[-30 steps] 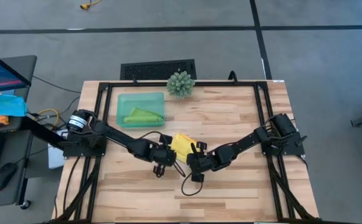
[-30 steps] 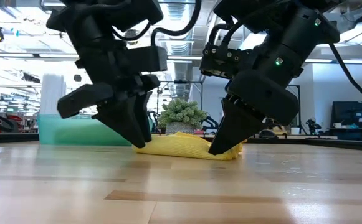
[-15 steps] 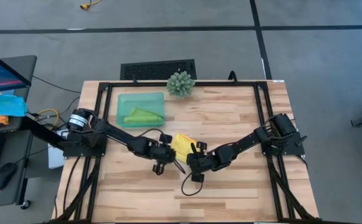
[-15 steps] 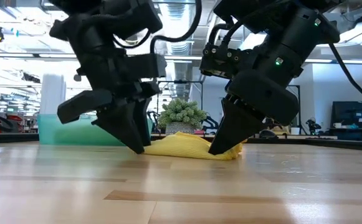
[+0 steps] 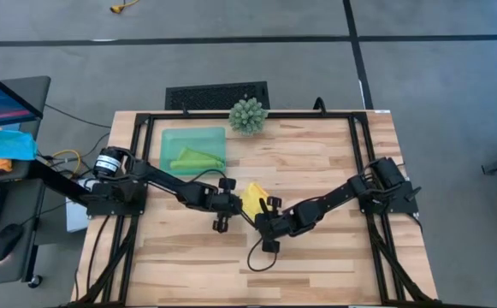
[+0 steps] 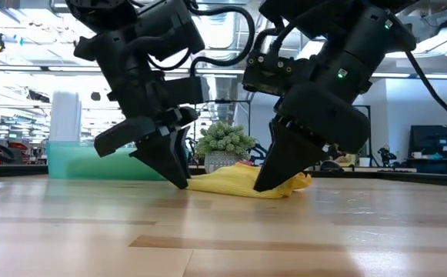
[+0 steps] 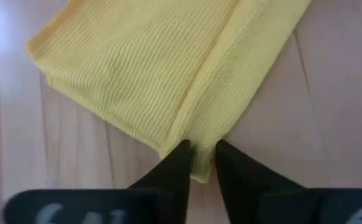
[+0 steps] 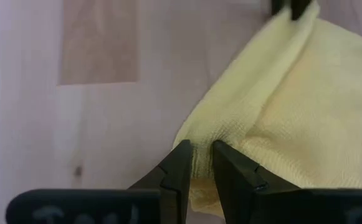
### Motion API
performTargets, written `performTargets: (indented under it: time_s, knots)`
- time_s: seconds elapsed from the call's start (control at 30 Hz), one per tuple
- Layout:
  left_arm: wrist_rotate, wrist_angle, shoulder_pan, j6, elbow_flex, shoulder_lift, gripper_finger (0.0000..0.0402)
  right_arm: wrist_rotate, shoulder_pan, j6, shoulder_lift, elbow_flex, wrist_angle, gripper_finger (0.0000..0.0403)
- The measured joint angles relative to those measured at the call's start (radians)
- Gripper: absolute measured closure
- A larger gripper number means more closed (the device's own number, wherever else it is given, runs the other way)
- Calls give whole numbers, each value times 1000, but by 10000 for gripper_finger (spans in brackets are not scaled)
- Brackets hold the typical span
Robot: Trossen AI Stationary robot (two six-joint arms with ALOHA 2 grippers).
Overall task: Roll microfiber towels into tight, uniform cylinder then place into a basket
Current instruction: Roll the yellow towel
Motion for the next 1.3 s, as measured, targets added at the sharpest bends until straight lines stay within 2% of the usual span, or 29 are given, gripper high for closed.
performTargets:
  time_s: [0.13,0.33,0.6,0.73,0.9,0.97,1.1,1.3]
  knots:
    - [37,3,-4,2,0,0,391,-12,11,-40,3,21,-3,311]
    - [60,-1,-28,-71,0,0,398,-18,15,-42,3,25,-16,311]
    - [113,-47,-81,-388,2,-2,398,-15,37,-50,2,25,-25,307]
    - [115,-51,-119,-481,2,-2,397,-39,39,-77,0,26,-24,284]
    - [124,-54,-153,-604,2,-1,397,-32,49,-202,1,30,-31,230]
    - [125,-54,-160,-638,1,-1,397,-31,51,-260,3,52,-64,209]
    - [129,-55,-166,-676,1,0,397,-41,51,-302,6,139,-240,181]
    - [158,-56,-166,-738,1,0,397,-28,59,-317,5,273,-405,179]
